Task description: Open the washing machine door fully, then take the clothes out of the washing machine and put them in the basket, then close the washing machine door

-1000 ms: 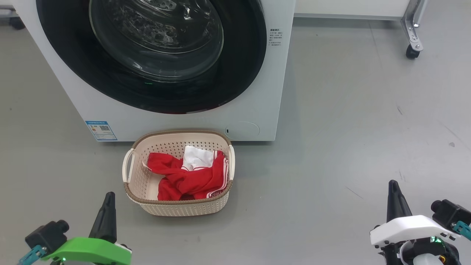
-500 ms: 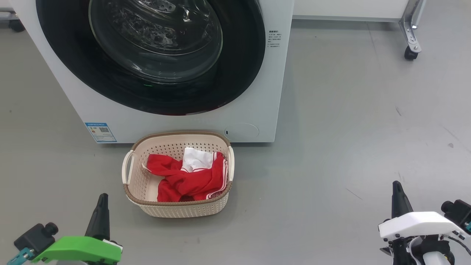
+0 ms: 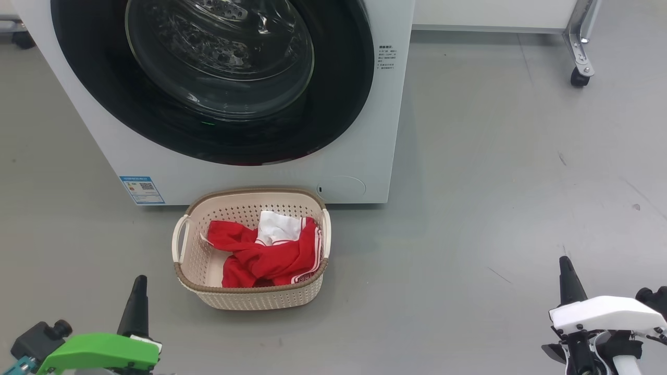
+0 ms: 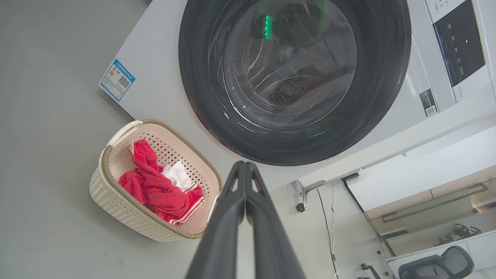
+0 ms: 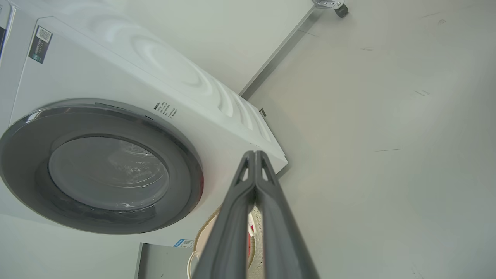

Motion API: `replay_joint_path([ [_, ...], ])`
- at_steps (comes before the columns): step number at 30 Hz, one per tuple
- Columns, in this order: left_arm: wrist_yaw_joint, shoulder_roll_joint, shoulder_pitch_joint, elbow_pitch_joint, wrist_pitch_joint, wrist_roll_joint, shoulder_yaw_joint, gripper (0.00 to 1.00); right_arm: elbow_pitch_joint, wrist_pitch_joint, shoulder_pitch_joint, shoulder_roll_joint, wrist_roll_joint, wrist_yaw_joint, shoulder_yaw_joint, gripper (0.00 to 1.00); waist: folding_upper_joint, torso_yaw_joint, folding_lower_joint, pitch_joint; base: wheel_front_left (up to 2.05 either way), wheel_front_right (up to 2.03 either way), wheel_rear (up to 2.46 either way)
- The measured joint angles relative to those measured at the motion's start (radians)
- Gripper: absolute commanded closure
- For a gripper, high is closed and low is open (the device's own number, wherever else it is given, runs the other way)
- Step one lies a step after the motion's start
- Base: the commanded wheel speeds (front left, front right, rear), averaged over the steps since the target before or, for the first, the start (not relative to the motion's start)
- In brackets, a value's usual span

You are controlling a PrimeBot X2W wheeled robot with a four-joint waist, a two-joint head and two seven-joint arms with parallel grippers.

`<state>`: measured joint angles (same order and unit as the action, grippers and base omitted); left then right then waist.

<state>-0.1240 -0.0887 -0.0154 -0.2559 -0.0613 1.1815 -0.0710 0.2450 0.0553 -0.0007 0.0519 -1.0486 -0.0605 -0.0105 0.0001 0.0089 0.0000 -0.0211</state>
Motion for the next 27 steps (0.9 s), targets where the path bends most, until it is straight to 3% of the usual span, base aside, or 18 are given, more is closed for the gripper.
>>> replay_joint_path([
  [27,0.0,0.013,-0.02,-0.015,0.088,0.285,0.068,1.0,0.02,-0.096,-0.033,-0.002,-0.349,-0.035,-0.067,1.0,0.0,-0.006,0.0,0.012,0.0,0.0,0.0],
])
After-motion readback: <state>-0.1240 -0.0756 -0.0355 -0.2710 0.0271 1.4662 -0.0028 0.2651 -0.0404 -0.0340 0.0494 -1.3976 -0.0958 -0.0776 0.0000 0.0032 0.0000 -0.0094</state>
